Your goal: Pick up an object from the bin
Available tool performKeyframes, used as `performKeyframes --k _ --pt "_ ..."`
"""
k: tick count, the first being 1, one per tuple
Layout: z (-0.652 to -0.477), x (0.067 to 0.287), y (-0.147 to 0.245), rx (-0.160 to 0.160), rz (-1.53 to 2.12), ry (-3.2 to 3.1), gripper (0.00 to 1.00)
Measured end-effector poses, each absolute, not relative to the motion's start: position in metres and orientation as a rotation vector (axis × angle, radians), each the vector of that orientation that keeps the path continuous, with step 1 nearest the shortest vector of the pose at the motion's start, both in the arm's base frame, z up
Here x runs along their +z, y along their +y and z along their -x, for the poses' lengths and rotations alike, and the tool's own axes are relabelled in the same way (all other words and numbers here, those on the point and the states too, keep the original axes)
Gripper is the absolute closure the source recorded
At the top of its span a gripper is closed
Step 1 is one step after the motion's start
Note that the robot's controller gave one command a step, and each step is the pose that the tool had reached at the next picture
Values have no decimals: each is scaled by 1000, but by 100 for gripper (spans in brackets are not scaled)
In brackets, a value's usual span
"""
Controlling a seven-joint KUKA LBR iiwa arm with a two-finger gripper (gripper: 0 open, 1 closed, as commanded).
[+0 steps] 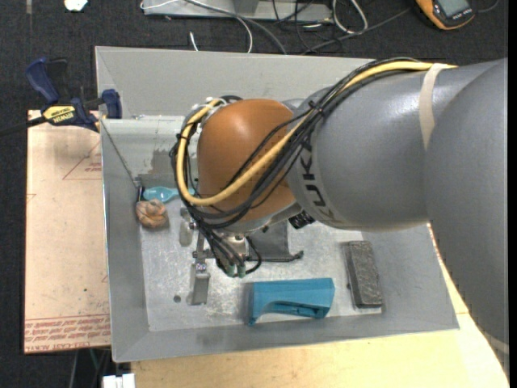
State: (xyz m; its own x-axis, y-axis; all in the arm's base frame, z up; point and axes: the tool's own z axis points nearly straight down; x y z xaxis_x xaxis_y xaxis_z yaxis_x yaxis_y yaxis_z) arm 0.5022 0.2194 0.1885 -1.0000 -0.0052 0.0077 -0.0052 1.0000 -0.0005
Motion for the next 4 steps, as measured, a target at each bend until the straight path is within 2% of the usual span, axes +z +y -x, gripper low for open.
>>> performKeyframes --k 1,3,4 --pt "-504 193 218 -2 -1 -3141 0" --pt "-503 66 159 -11 -76 -3147 0" --pt "-538 70 127 -7 -65 -3147 0"
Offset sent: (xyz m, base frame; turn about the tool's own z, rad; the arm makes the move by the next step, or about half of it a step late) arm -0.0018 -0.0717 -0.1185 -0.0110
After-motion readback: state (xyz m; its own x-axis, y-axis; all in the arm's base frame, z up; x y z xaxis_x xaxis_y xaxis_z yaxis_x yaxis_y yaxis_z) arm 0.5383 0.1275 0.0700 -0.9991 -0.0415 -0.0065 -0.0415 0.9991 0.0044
